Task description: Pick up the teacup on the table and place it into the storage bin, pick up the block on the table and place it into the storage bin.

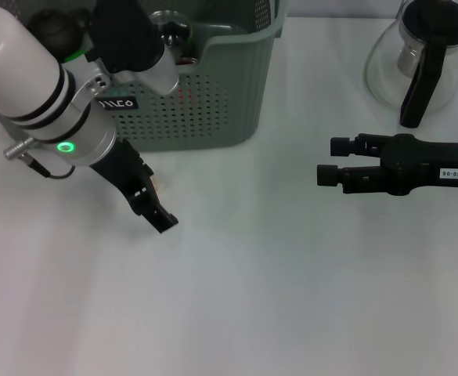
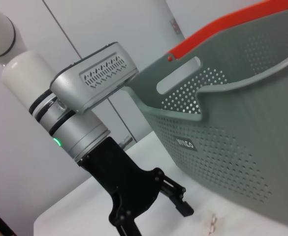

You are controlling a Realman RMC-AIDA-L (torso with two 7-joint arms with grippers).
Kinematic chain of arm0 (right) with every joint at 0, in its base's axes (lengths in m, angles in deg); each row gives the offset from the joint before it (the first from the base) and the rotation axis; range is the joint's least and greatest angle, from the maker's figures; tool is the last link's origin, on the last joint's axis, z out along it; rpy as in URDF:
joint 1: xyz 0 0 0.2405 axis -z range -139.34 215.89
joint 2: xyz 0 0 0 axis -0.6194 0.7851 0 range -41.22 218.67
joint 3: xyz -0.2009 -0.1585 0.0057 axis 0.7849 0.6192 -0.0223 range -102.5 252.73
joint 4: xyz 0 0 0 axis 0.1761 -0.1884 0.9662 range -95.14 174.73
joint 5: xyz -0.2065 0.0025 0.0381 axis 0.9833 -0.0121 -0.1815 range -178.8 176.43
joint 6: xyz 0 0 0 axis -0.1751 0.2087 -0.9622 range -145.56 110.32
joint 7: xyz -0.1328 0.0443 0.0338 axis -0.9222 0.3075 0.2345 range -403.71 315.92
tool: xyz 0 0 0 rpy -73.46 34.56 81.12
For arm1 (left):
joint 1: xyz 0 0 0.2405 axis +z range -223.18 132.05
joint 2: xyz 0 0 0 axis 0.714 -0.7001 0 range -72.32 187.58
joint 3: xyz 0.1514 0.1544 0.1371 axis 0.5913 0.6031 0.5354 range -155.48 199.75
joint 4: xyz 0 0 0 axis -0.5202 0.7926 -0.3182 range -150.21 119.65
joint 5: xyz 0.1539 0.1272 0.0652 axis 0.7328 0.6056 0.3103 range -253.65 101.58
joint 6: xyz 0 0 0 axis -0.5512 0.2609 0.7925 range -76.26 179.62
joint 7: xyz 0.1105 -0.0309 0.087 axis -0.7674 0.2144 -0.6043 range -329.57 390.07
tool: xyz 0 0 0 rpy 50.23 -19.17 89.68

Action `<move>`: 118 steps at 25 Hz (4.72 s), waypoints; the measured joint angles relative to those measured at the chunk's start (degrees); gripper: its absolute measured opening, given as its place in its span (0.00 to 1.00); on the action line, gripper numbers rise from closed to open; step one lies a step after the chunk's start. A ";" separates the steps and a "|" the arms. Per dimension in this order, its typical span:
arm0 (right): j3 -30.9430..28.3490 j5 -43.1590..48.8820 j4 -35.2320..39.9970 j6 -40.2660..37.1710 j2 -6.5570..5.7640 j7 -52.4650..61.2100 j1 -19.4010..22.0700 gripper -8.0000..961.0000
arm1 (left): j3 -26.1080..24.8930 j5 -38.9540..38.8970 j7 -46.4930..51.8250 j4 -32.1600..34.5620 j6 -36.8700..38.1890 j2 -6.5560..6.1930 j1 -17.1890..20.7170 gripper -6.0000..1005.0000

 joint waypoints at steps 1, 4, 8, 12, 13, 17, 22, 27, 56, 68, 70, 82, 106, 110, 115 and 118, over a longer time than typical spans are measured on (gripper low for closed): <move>0.00 0.00 0.00 0.14 0.00 -0.01 0.00 0.98 | 0.08 0.64 0.53 -0.10 -0.64 0.01 -0.19 0.96; -0.01 -0.03 0.00 0.28 0.01 -0.06 0.00 0.98 | 1.18 2.53 2.27 -0.67 -2.41 0.06 -0.69 0.96; -0.09 -0.04 0.00 0.86 0.09 -0.12 0.00 0.98 | 2.83 3.65 3.72 -1.97 -4.43 0.08 -1.14 0.96; -0.10 -0.04 0.00 1.09 0.11 -0.10 0.00 0.98 | 3.55 4.76 4.29 -3.17 -5.72 0.08 -1.63 0.96; -0.10 -0.04 0.00 1.09 0.10 -0.10 0.00 0.98 | 3.82 5.01 4.59 -3.47 -6.19 0.08 -1.83 0.96; -0.10 -0.04 0.00 1.05 0.08 -0.11 -0.04 0.98 | 4.12 5.91 4.96 -4.47 -7.37 0.08 -2.19 0.96; -0.10 -0.04 0.00 1.07 0.12 -0.24 -0.08 0.98 | 5.32 7.62 6.27 -6.38 -8.22 0.10 -3.10 0.96; -0.14 -0.04 0.00 1.07 0.18 -0.41 -0.09 0.97 | 5.43 7.72 7.00 -6.65 -8.38 0.16 -3.70 0.96; -0.19 0.04 0.00 1.47 0.28 -0.52 -0.29 0.93 | 5.52 8.12 10.56 -12.45 -11.22 -0.01 -7.32 0.95; -0.18 0.04 0.00 1.46 0.28 -0.52 -0.35 0.93 | 5.53 8.11 11.29 -13.79 -11.71 -0.08 -7.96 0.58; -0.18 0.03 0.00 1.46 0.28 -0.52 -0.35 0.93 | 5.52 8.11 11.31 -13.78 -11.70 -0.09 -7.97 0.53; -0.17 0.27 0.00 1.11 -0.07 -0.99 -0.31 0.93 | -5.08 3.99 8.75 3.04 9.80 -0.02 -5.66 0.43; 0.97 1.02 0.26 -1.15 -0.16 -3.60 -0.64 0.93 | -39.44 -23.13 0.54 -14.20 -10.28 -12.37 -7.34 0.43; 0.90 1.00 0.76 -1.59 -0.08 -3.64 -0.75 0.93 | -39.35 -23.23 -0.31 -15.48 -11.42 -12.33 -7.33 0.54; 0.80 0.79 0.77 -1.65 -0.17 -3.66 -0.79 0.93 | -40.15 -27.96 -3.43 -14.83 -5.77 -12.35 -6.22 0.73; 0.75 0.68 0.79 -1.73 -0.36 -3.56 -0.79 0.93 | -40.45 -35.14 -9.38 -14.71 2.52 -12.26 -4.98 0.85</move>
